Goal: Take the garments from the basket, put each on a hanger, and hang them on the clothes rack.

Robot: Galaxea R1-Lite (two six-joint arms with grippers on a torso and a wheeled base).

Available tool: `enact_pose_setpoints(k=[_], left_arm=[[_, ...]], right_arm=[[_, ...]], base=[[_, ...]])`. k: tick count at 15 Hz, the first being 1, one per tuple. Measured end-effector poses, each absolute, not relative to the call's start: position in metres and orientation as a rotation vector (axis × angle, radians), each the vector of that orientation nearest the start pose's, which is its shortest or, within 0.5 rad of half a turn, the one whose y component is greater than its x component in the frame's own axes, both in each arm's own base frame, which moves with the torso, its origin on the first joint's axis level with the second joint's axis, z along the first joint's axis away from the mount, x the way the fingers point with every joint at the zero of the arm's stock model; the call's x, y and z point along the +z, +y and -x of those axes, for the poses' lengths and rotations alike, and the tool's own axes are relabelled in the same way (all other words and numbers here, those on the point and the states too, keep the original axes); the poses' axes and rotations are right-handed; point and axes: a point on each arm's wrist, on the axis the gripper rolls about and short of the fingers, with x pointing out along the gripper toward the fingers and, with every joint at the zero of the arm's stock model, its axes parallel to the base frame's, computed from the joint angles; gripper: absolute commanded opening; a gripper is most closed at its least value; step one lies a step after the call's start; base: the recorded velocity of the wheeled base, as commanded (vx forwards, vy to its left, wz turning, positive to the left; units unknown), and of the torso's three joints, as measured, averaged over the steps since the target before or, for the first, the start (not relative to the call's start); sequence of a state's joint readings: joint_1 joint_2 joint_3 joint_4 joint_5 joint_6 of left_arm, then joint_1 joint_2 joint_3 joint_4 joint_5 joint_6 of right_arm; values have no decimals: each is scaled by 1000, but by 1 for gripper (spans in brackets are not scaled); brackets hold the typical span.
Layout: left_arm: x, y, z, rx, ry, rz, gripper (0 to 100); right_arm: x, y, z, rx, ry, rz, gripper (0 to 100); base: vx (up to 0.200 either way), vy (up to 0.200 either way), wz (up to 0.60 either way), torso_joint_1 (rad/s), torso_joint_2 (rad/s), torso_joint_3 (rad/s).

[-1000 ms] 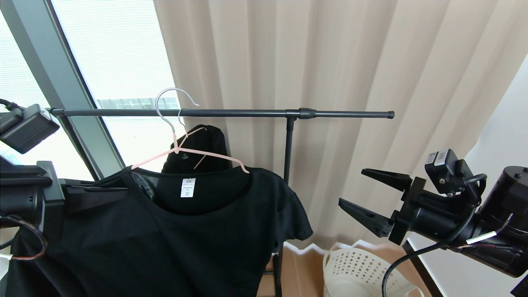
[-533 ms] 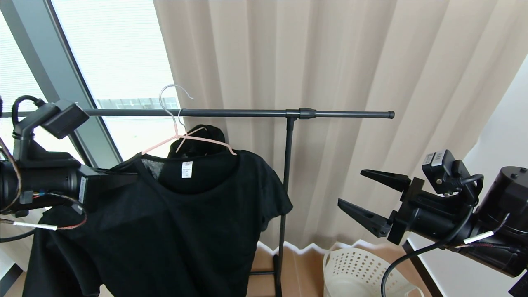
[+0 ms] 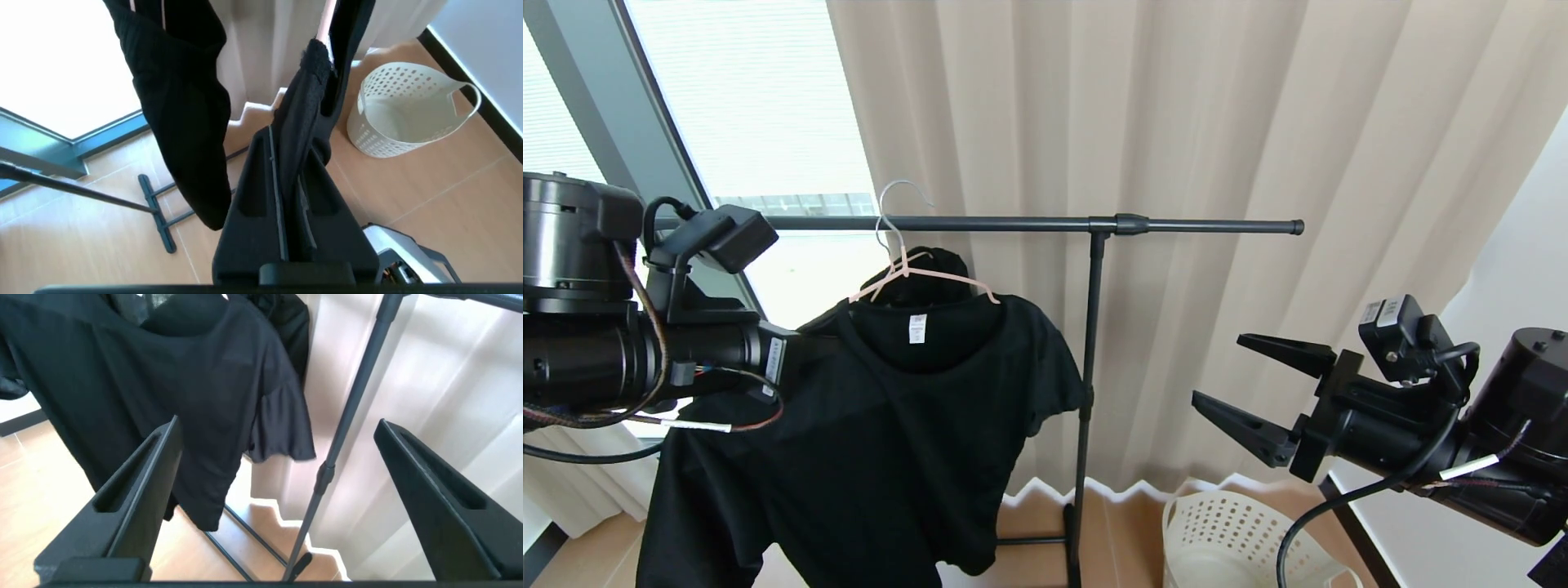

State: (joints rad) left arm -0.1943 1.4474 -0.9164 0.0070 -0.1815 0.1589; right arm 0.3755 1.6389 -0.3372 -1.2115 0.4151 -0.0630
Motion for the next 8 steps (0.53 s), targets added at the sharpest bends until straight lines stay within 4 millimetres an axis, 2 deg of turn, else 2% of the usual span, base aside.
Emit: enact_pose_setpoints(k=[8], left_arm=[[217, -72, -257, -282, 552, -133, 0]], right_arm=[[142, 96, -220, 792, 68, 59, 100]], base=[[0, 0, 0, 0, 0, 0]])
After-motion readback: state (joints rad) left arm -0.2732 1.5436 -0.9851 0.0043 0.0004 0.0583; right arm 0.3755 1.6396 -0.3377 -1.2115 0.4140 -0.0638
